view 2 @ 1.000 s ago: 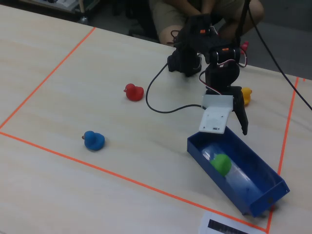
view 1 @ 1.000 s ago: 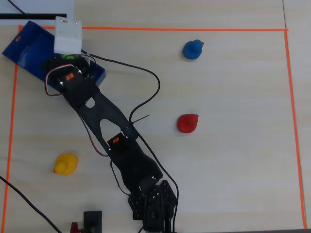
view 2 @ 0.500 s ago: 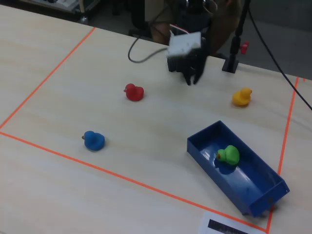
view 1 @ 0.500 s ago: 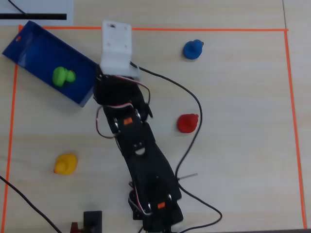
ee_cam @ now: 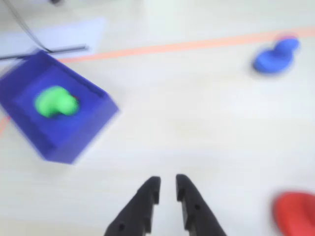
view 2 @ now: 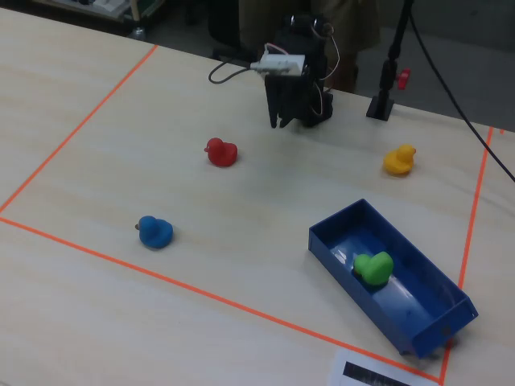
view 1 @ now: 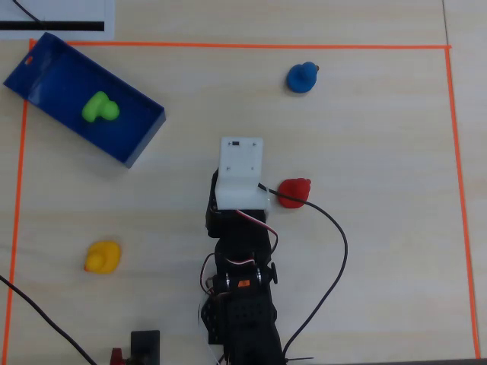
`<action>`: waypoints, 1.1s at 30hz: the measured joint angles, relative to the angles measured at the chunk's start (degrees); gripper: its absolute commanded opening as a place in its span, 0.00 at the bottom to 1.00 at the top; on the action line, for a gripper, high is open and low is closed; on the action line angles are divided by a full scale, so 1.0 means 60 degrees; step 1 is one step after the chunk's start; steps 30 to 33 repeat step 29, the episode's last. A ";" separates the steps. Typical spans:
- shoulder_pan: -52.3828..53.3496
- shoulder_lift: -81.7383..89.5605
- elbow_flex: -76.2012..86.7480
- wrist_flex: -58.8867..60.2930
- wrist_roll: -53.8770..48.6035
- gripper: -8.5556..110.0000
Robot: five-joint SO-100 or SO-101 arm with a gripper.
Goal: Grasp green duck and put it into box.
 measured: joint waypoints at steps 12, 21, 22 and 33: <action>0.0190 0.0176 0.2798 0.3472 -0.0850 0.15; 0.0908 0.0205 0.2798 0.3545 -0.0864 0.15; 0.0908 0.0205 0.2798 0.3545 -0.0864 0.15; 0.0908 0.0205 0.2798 0.3545 -0.0864 0.15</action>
